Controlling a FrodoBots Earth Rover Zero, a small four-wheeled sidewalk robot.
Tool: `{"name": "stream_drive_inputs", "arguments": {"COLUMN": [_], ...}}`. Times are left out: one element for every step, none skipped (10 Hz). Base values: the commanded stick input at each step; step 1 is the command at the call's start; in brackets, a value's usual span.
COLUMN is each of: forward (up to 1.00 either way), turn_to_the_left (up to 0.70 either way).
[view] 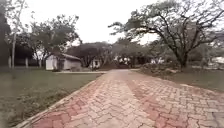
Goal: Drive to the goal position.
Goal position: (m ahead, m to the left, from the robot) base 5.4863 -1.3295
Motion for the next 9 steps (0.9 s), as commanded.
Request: {"name": "stream_drive_inputs", "arguments": {"forward": [0.70, 0.70, 0.70, 0.70, 0.70, 0.70, 0.70, 0.70, 0.70], "turn_to_the_left": [0.00, 0.00, -0.22, -0.04, 0.00, 0.00, 0.00, 0.00, 0.00]}}
